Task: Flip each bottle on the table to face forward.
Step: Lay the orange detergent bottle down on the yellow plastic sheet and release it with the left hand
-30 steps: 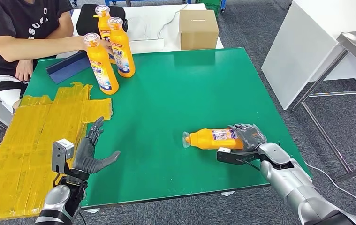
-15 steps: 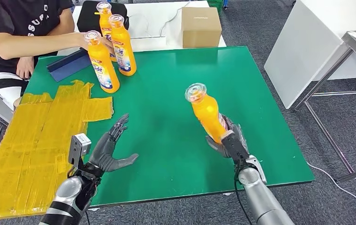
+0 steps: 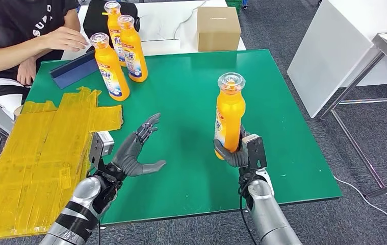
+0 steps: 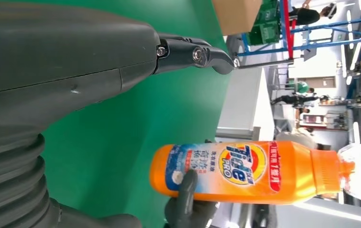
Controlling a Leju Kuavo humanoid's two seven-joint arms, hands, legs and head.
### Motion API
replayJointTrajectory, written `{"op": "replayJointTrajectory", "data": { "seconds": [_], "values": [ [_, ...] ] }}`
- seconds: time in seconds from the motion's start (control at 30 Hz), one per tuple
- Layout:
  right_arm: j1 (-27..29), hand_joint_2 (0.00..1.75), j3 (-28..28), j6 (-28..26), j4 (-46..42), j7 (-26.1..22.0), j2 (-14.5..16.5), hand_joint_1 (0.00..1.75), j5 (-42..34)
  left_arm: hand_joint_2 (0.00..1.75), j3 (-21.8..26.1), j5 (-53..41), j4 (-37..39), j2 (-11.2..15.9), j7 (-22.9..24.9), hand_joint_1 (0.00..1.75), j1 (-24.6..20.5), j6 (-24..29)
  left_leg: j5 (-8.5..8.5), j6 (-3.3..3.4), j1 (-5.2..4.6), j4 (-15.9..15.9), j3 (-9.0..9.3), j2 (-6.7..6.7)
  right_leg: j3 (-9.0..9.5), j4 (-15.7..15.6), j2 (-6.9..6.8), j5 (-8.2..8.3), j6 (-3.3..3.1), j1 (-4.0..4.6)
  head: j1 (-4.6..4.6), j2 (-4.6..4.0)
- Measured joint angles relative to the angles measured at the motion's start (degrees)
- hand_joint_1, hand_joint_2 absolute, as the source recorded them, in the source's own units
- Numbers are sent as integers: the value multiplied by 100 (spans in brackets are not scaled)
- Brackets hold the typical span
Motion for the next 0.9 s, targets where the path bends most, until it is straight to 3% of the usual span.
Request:
{"op": "replayJointTrajectory", "data": {
  "seconds": [0.2, 0.47, 0.57, 0.73, 0.9],
  "values": [
    [-50, 175, 263, 355, 159, -22, 239, 175, 83, 175, -6, 278, 40, -7, -20, 0, -84, -66, 0, 0, 3, 0, -6, 1, -6, 1, 0, 0, 0, 2, 1, 0],
    [-142, 175, 1078, 295, 685, -181, 634, 175, 526, 175, -70, 452, 187, -84, 13, 0, -304, -90, 2, -2, 7, 0, -7, -1, -7, 1, 0, -1, -2, 3, 2, 0],
    [-151, 175, 1411, 28, 823, -292, 742, 175, 926, 175, -76, 522, 272, -105, 12, 0, -363, -98, 2, -2, 6, 0, -8, 3, -10, 1, 0, -1, -2, 3, 1, 0],
    [-177, 175, 2024, -895, 1017, -525, 934, 175, 1678, 175, -121, 633, 419, -133, -33, 0, -423, -190, 2, -3, 7, 0, -9, 0, -12, 1, 0, -2, -3, 3, 2, 0],
    [-272, 175, 2446, -1475, 1247, -554, 985, 175, 1817, 175, -212, 687, 504, -133, -67, 0, -430, -201, 2, -4, 7, 0, -9, 3, -13, 1, 1, -1, -3, 3, 2, 0]
  ]
}}
